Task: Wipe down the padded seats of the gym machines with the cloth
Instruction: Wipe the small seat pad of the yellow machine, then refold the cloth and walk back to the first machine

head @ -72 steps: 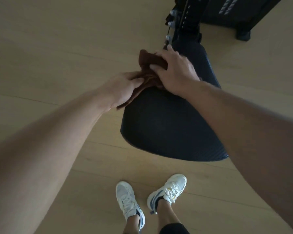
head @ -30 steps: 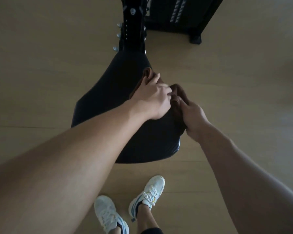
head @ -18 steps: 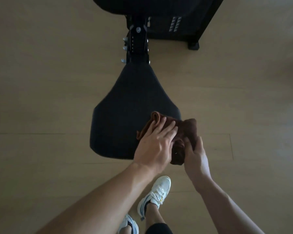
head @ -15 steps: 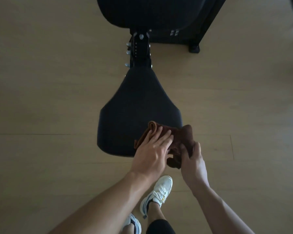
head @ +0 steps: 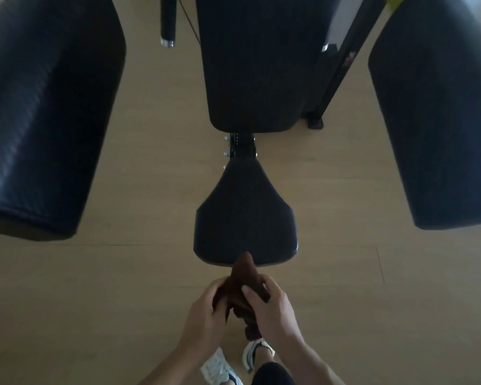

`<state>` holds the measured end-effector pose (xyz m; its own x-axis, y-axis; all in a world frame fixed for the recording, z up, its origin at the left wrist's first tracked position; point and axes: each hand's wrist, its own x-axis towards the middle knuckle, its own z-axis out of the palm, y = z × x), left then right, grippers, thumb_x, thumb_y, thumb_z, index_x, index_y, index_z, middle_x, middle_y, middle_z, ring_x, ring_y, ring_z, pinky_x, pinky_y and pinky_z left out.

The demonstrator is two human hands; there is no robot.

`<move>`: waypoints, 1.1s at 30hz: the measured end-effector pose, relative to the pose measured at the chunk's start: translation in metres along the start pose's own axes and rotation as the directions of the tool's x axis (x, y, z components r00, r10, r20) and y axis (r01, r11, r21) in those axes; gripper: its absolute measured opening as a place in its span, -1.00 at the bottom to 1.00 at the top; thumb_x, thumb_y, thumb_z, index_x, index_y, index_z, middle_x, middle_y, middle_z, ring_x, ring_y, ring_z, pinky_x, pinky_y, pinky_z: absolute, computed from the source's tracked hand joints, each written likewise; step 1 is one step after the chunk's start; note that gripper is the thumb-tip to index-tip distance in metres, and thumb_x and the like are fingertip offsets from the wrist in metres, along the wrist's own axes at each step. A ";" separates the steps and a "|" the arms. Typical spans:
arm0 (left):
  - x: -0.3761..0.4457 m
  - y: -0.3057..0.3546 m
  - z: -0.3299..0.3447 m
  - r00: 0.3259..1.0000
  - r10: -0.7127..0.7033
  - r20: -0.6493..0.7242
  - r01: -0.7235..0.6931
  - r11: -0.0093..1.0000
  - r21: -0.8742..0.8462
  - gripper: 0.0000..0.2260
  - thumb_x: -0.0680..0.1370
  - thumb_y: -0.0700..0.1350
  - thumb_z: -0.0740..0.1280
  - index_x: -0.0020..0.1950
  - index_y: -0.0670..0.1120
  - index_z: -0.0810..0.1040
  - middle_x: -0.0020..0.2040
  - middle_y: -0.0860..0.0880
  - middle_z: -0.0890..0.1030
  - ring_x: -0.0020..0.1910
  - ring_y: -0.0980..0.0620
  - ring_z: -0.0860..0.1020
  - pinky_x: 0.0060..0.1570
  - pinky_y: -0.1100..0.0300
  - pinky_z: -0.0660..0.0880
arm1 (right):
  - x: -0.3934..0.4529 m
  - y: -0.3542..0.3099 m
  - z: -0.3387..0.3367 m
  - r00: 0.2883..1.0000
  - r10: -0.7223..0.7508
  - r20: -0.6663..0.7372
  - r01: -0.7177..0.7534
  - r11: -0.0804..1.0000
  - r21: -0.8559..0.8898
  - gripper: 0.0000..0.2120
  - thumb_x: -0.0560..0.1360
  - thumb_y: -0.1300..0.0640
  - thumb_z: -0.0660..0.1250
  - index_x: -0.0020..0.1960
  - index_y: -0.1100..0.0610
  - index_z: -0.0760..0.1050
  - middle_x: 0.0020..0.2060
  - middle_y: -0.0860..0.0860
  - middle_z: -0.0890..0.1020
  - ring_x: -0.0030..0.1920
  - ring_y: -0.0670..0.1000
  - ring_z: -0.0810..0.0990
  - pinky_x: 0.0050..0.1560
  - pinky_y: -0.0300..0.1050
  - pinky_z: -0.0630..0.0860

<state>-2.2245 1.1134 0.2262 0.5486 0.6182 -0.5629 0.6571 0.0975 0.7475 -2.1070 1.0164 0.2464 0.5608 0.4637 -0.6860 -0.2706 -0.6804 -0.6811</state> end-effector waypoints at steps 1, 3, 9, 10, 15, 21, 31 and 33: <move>-0.002 0.003 -0.004 1.000 -0.028 -0.011 0.027 0.998 -0.064 -0.65 0.58 -0.28 0.23 0.17 0.15 0.57 -0.07 0.10 0.70 -0.09 0.06 0.64 -0.12 0.22 0.49 | -0.001 -0.007 -0.001 1.000 -0.028 0.002 0.028 1.000 -0.005 -0.81 0.50 0.03 0.40 0.05 -0.23 0.57 -0.17 -0.09 0.73 -0.22 -0.02 0.73 -0.22 0.09 0.69; -0.007 0.015 -0.012 0.996 -0.075 -0.043 0.063 0.970 -0.233 -0.66 0.56 -0.28 0.21 0.11 0.13 0.60 -0.12 -0.07 0.69 -0.17 -0.03 0.63 -0.18 0.16 0.49 | -0.003 -0.019 -0.005 0.996 -0.085 0.014 0.085 0.995 -0.045 -0.69 0.42 0.07 0.45 0.10 -0.25 0.56 -0.12 -0.16 0.72 -0.16 -0.09 0.71 -0.17 -0.02 0.68; -0.032 0.051 -0.025 1.000 0.018 0.016 -0.012 0.938 -0.347 -0.78 0.68 -0.05 0.21 0.21 0.04 0.62 0.07 0.04 0.69 0.08 0.17 0.63 -0.03 0.45 0.47 | -0.033 -0.037 -0.031 0.969 -0.215 0.122 0.233 0.961 -0.152 -0.30 0.26 0.26 0.50 0.34 -0.15 0.48 0.08 -0.17 0.64 -0.05 -0.23 0.63 -0.17 -0.25 0.64; -0.034 0.054 -0.025 0.998 0.026 0.054 -0.008 0.949 -0.316 -0.77 0.65 0.04 0.25 0.23 0.08 0.62 0.14 0.10 0.68 0.16 0.19 0.60 0.10 0.41 0.45 | -0.041 -0.035 -0.037 0.971 -0.217 0.104 0.229 0.966 -0.120 -0.30 0.27 0.28 0.50 0.34 -0.14 0.48 0.09 -0.15 0.64 -0.06 -0.17 0.65 -0.19 -0.12 0.68; -0.046 0.080 0.006 0.986 0.110 0.129 -0.086 0.981 -0.176 -0.63 0.43 0.19 0.48 0.17 0.08 0.63 0.19 0.13 0.61 0.20 0.22 0.55 0.15 0.36 0.40 | -0.077 -0.013 -0.080 0.966 -0.256 0.027 0.257 0.959 -0.118 -0.11 0.30 0.26 0.54 0.45 -0.31 0.29 0.06 -0.16 0.63 0.00 -0.17 0.65 -0.02 -0.21 0.61; -0.082 0.130 0.079 0.941 0.138 0.310 -0.113 0.989 -0.095 -0.89 0.47 -0.03 0.48 -0.06 -0.04 0.68 -0.12 0.00 0.72 -0.09 0.08 0.64 -0.14 0.37 0.48 | -0.129 0.020 -0.159 0.979 -0.203 0.002 0.201 0.972 0.118 0.01 0.27 0.17 0.67 0.53 -0.30 0.23 0.20 -0.09 0.62 0.16 -0.03 0.66 0.10 -0.03 0.65; -0.142 0.214 0.256 0.777 0.070 0.625 0.041 0.986 -0.162 -0.80 0.59 -0.20 0.37 0.20 -0.13 0.66 0.11 -0.12 0.72 0.13 -0.10 0.67 0.17 0.12 0.57 | -0.180 0.129 -0.330 0.968 0.185 -0.170 -0.057 0.819 0.571 0.14 0.09 -0.45 0.58 0.56 -0.17 0.26 0.40 -0.08 0.49 0.40 -0.01 0.47 0.39 0.01 0.36; -0.155 0.233 0.292 0.753 0.055 0.656 0.099 0.976 -0.195 -0.77 0.59 -0.27 0.32 0.22 -0.16 0.64 0.15 -0.16 0.70 0.13 -0.09 0.66 0.15 0.13 0.56 | -0.190 0.143 -0.365 0.983 0.183 -0.013 -0.129 0.736 0.665 -0.03 0.21 -0.50 0.44 0.50 -0.07 0.39 0.33 -0.05 0.61 0.33 -0.02 0.55 0.41 -0.02 0.26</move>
<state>-2.0059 0.8121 0.3845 0.7880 -0.0411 -0.6142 0.5947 0.3087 0.7423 -1.9662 0.6238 0.3728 0.5114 0.3239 -0.7959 -0.7917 -0.1826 -0.5830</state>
